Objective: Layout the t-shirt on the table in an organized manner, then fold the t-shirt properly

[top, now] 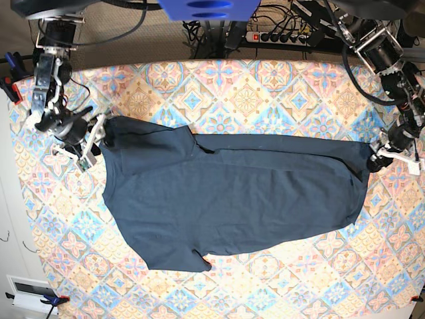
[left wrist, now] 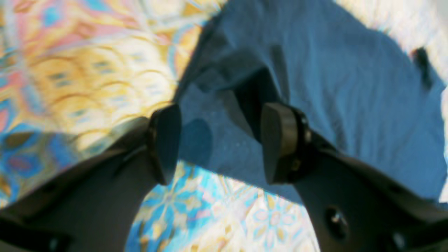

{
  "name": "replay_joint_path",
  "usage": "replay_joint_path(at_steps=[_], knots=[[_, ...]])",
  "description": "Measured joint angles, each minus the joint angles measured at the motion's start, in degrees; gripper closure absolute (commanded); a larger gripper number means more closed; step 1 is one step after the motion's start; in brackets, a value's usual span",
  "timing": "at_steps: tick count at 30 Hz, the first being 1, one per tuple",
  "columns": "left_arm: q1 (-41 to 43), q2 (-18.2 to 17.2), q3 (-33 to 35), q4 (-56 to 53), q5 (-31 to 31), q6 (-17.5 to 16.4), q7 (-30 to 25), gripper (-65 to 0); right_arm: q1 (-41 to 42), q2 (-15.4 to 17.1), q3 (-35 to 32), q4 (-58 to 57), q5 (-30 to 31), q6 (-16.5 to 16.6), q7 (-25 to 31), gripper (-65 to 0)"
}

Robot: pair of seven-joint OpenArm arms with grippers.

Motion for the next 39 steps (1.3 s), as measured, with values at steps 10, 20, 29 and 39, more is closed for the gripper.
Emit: replay_joint_path(at_steps=[10, 20, 29, 39], knots=[[5.86, 0.48, 0.04, 2.91, -3.89, -0.28, 0.42, -34.7, -6.84, -0.13, -1.33, 5.27, 0.00, 0.20, -0.22, -22.2], [5.29, 2.27, 0.22, -2.93, -3.72, 2.82, -3.85, -34.5, -6.45, -0.09, -4.11, 5.33, 0.66, 0.17, 0.44, -22.1], [4.76, 2.05, 0.17, -6.97, -4.33, 3.52, -7.48, -34.2, -7.43, -0.07, -4.11, 5.33, 0.87, 0.09, 0.35, -22.1], [-3.58, 3.69, -0.07, -15.50, -4.76, 3.32, -8.41, -29.5, -8.57, -0.04, -4.07, 5.35, 1.09, 0.09, 0.46, -22.1]])
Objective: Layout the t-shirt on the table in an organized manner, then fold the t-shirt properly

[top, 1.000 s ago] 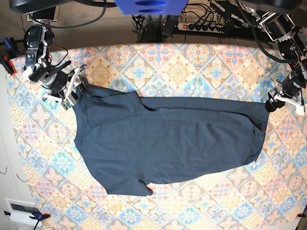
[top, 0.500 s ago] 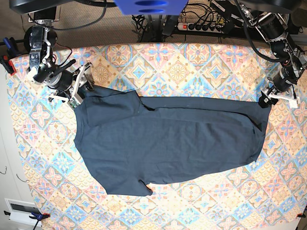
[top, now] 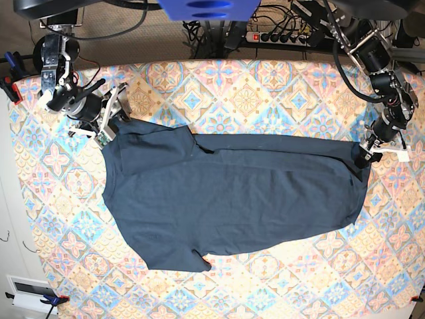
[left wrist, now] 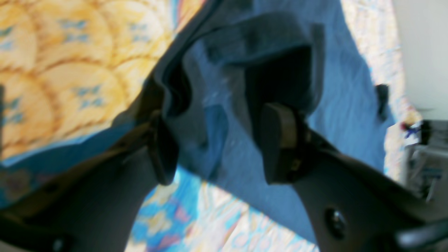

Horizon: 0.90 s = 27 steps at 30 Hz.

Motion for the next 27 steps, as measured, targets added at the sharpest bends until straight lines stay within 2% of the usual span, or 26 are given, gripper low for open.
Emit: replay_joint_path(at_steps=[2, 4, 9, 13, 20, 27], knots=[[-0.48, 0.79, 0.04, -0.09, 0.44, 0.35, 0.09, -17.0, -0.92, 0.00, 0.02, -0.02, -0.24, -0.02, -0.26, -22.1], [-0.35, 1.62, 0.26, -0.31, 0.26, 0.20, 0.74, -0.3, -1.92, -0.22, 1.60, 0.00, 0.07, 0.37, -0.11, -22.1], [-0.17, 1.36, 0.26, -0.50, 0.46, 0.37, 1.18, 0.0, -3.93, 0.02, 6.43, 0.02, -0.48, -0.02, -0.42, -22.3], [-0.02, 1.36, 0.26, -0.50, 0.39, 0.20, 1.14, 0.0, -3.76, -0.17, 6.62, 0.02, -0.02, -0.02, -3.19, -23.6], [0.00, 1.36, 0.26, -0.50, 0.42, 0.20, 1.14, 0.0, -3.58, -0.52, 6.60, -0.46, 0.33, -0.02, -3.82, -37.6], [1.51, 1.36, 0.31, 1.46, 0.26, 0.31, 1.57, 0.0, -0.11, -0.66, 6.60, -7.65, 10.05, -0.02, -4.13, -38.8]])
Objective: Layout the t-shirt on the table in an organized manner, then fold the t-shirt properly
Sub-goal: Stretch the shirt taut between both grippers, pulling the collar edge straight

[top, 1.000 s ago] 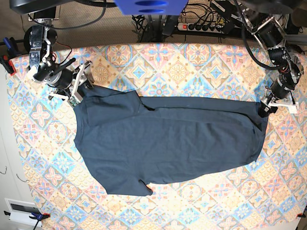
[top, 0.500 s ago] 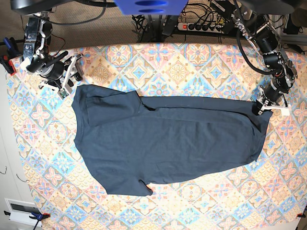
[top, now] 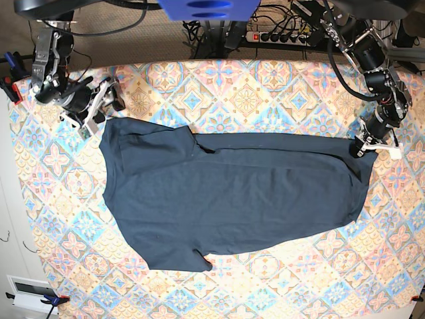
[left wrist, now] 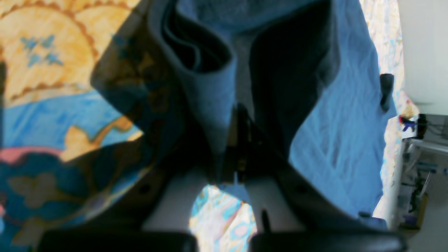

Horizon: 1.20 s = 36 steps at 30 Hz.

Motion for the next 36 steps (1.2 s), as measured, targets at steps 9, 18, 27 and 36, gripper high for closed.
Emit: replay_joint_path(at_steps=[9, 18, 27, 36], knots=[[0.70, 0.02, -0.04, 2.93, 0.63, 0.33, 2.12, 0.0, 2.12, 0.04, 1.01, -10.54, 10.75, -0.02, 0.15, -38.8], [0.83, 0.00, -0.04, 2.93, 0.63, 0.33, 2.14, 0.0, 2.58, -0.02, 6.80, -18.56, 14.95, 0.92, 1.53, -38.9], [0.85, 0.00, -0.04, 2.93, 0.63, 0.33, 2.12, 0.0, 2.89, -1.20, 9.01, -21.29, 15.41, 1.07, 2.47, -38.9], [1.18, 0.00, -0.04, 2.93, 0.57, 0.31, 2.08, 0.0, 7.91, -4.04, 8.76, -23.96, 15.26, 0.79, 1.01, -38.9]])
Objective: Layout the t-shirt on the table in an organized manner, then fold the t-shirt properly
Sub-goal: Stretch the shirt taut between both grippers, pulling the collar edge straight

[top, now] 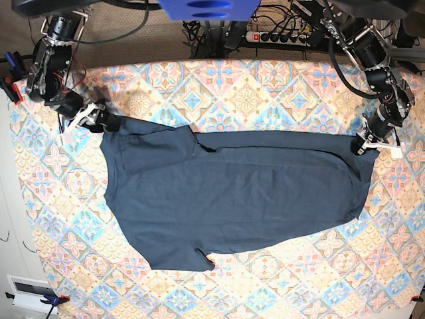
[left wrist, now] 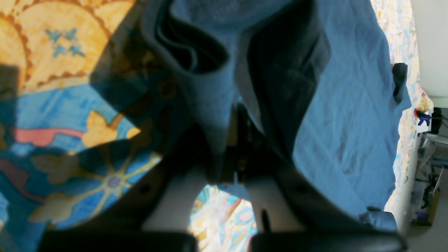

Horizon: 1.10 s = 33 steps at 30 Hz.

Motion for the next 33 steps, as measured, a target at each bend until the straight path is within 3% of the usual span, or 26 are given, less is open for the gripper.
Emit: replay_joint_path(at_steps=[6, 8, 11, 12, 18, 23, 27, 33], knots=[[0.59, 0.00, 0.00, 0.00, -0.17, 0.00, 0.02, 0.0, -0.04, -0.26, 0.00, 0.20, 0.09, -0.20, 0.22, -35.9], [0.61, 0.00, 0.00, 0.00, -0.17, 0.00, 0.02, 0.0, -0.07, -0.24, 0.00, 0.35, 0.00, -0.35, -1.31, -25.9], [0.61, 0.00, 0.00, 0.02, -0.17, 0.00, 0.02, 0.0, -0.20, -0.39, 0.00, 0.22, -1.11, -0.42, -2.40, -1.7], [0.61, 0.00, 0.00, 0.04, -0.17, 0.00, 0.07, 0.0, -0.28, -0.39, -0.02, 0.11, -1.11, -0.46, -2.51, 0.0], [0.57, -0.33, -0.02, 0.22, -0.35, -0.46, 3.91, 0.0, -0.68, -0.57, 0.24, 0.96, -0.92, -0.50, -2.80, -0.3], [2.80, -3.13, 0.85, 0.55, -1.05, -0.87, 5.16, 0.0, -1.49, 0.63, 0.09, 5.90, -3.04, -0.85, -5.49, -0.3], [6.84, -5.44, 6.75, 7.04, -0.02, -0.61, 5.90, 0.0, -3.30, 2.40, 0.66, 9.31, -2.56, -0.79, -4.76, -0.3], [12.26, -5.68, 7.13, 14.19, -0.57, -0.90, 5.95, 0.0, -8.00, 1.97, 5.25, 13.38, -2.62, -0.76, -7.80, -0.3]])
